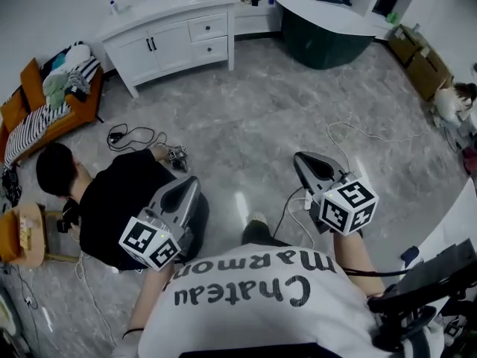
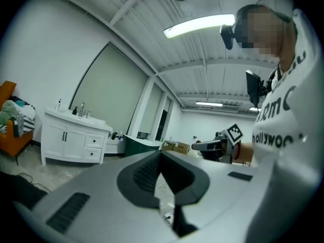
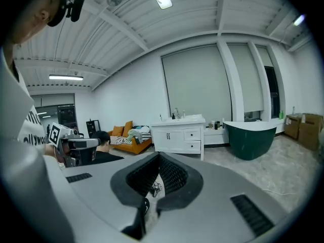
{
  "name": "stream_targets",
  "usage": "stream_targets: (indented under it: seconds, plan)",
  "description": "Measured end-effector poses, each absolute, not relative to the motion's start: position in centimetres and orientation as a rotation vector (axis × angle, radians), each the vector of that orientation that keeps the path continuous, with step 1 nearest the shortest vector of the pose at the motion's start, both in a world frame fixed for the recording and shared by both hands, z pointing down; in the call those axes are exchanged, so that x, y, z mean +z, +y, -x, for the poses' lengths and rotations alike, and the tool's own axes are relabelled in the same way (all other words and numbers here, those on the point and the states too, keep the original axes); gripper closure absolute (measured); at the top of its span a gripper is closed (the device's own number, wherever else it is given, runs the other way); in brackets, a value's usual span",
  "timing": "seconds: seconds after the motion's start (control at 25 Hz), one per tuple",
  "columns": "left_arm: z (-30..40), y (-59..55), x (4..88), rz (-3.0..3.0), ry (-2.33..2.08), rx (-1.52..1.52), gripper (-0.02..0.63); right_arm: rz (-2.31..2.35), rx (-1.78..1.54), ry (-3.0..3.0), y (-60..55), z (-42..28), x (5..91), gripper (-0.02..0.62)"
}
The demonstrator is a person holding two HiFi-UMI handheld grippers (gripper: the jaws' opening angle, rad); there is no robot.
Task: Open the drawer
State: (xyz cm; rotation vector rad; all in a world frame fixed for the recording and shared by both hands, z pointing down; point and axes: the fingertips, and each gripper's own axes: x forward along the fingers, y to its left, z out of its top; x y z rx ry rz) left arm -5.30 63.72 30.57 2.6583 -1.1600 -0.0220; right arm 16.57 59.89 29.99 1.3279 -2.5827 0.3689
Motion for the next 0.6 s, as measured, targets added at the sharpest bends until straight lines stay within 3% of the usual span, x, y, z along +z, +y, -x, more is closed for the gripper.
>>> stream_targets:
  seconds: [0.6]
  plan:
    - [0.8, 48.1, 31.6, -2.515, -1.378, -0.005, 0.598, -1.211, 0.410, -2.641, 41.3, -24.1, 30.0, 0.584]
